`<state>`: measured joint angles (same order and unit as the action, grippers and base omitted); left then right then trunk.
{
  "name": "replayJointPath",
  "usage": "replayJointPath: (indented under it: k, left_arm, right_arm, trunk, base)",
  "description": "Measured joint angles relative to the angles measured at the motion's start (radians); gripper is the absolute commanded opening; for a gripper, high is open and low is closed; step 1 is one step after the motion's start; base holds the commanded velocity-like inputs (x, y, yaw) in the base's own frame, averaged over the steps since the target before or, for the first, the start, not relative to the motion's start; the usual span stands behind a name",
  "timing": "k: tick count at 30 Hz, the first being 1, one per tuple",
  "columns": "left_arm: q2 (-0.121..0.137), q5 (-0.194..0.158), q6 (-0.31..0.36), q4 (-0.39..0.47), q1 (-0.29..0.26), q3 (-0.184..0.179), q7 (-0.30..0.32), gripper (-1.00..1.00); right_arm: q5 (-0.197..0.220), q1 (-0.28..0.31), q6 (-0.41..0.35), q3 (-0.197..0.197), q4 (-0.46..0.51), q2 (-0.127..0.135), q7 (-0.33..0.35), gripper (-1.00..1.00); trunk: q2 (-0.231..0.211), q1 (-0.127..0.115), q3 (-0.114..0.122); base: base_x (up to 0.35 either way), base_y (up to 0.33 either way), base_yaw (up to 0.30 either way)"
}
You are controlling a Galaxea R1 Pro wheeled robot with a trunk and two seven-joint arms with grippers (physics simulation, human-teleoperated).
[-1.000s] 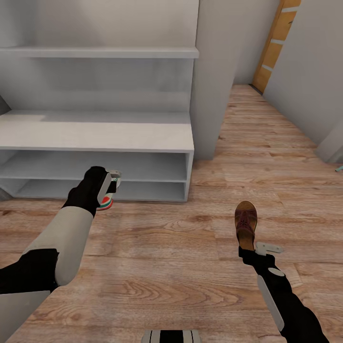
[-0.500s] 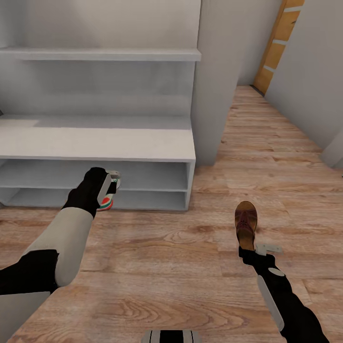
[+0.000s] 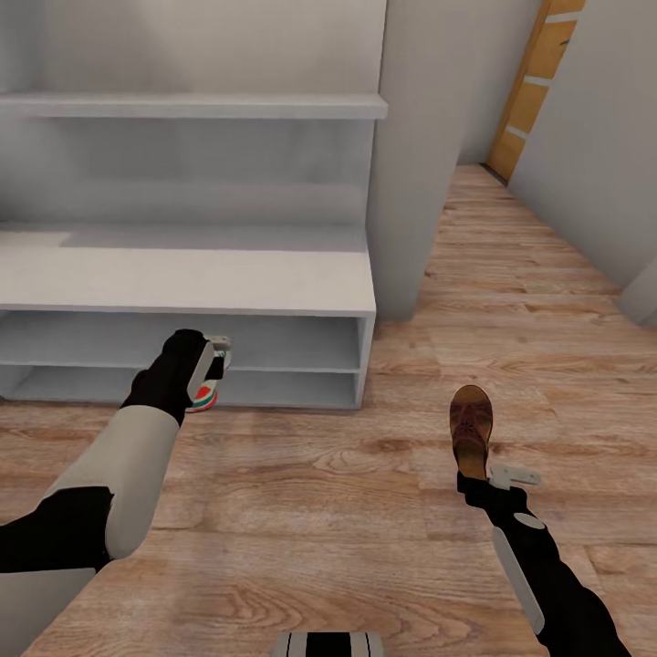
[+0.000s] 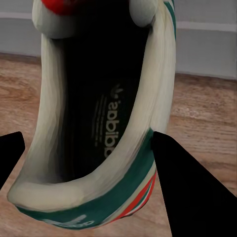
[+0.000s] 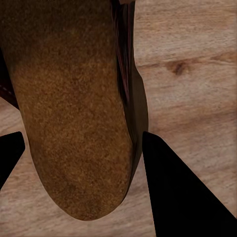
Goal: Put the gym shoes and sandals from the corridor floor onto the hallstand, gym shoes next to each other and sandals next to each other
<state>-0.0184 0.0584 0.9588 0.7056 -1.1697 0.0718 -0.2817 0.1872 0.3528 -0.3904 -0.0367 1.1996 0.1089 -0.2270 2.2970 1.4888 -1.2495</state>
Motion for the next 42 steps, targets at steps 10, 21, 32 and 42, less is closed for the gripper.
replayJointPath:
  k: [10, 21, 32, 42]
  left_arm:
    - [0.0, -0.004, 0.0, 0.0, 0.007, 0.001, 0.0, -1.0]
    - [0.0, -0.003, -0.048, 0.0, 0.031, 0.001, -0.001, -1.0]
    - [0.0, -0.004, -0.081, 0.0, 0.036, 0.002, -0.001, -1.0]
    - [-0.001, -0.007, -0.112, -0.003, 0.037, 0.002, -0.001, -1.0]
  right_arm:
    - [0.0, 0.0, 0.0, 0.0, 0.0, 0.0, 0.0, -1.0]
    - [0.0, 0.0, 0.0, 0.0, 0.0, 0.0, 0.0, -1.0]
    - [0.0, 0.0, 0.0, 0.0, 0.0, 0.0, 0.0, -1.0]
    - [0.0, 0.0, 0.0, 0.0, 0.0, 0.0, 0.0, -1.0]
  trunk:
    - [0.0, 0.0, 0.0]
    - [0.0, 0.0, 0.0]
    - [0.0, 0.0, 0.0]
    - [0.0, 0.0, 0.0]
  base:
    - [0.093, 0.0, 0.0]
    - [0.113, 0.0, 0.0]
    - [0.001, 0.0, 0.0]
    - [0.0, 0.0, 0.0]
